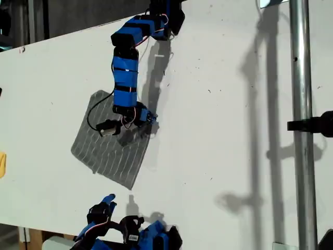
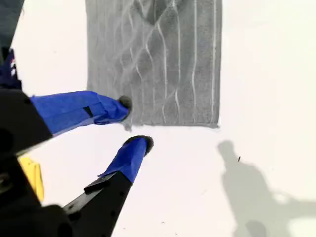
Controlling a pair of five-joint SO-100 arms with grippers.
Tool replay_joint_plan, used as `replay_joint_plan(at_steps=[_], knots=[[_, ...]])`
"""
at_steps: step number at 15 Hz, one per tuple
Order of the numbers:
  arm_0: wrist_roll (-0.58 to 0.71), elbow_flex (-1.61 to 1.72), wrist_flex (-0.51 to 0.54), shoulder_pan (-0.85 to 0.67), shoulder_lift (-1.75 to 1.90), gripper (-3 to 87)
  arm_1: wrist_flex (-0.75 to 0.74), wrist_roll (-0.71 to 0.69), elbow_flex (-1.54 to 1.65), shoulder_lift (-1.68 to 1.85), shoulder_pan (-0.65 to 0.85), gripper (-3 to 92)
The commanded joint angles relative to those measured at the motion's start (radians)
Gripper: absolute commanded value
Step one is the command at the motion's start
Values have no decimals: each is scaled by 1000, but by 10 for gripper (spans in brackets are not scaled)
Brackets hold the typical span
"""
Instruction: Grasp corners of a towel and fold twice.
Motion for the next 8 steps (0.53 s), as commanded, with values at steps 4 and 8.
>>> replay_joint_plan(at_steps=[4, 8], knots=[[40, 95, -149, 60, -11, 286, 12, 37, 20, 106, -67, -2], [52, 186, -225, 43, -94, 333, 11, 35, 20, 141, -57, -2]])
